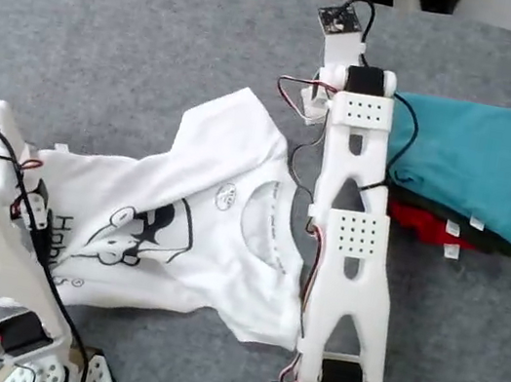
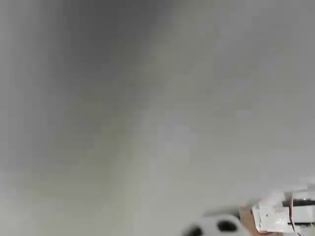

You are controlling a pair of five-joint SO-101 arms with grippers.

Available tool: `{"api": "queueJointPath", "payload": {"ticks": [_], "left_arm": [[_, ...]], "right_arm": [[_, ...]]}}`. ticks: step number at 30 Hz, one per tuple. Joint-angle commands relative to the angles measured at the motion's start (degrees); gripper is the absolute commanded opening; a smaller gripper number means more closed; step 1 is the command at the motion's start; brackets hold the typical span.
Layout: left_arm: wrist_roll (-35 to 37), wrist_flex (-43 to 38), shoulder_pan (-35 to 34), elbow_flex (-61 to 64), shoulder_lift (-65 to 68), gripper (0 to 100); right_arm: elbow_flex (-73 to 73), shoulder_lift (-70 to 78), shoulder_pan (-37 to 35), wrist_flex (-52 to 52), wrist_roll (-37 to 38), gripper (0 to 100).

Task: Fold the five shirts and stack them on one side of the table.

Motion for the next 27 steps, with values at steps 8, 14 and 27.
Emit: {"api": "queueJointPath", "payload": {"ticks": [8,14,27], "left_arm": [[-0.18,1.32,-2.86,2.86,-8.09,20],[-0.44,1.41,-6.02,2.95,-20.22,25],[27.96,-4.57,-2.95,-10.15,-29.36,25]], "right_arm": [[-8.75,-6.46,0.0,9.14,-0.26,13.3],[-8.75,-10.59,-5.19,10.2,-0.26,13.1],[-4.09,-11.03,-11.78,5.27,3.34,13.1]]}}
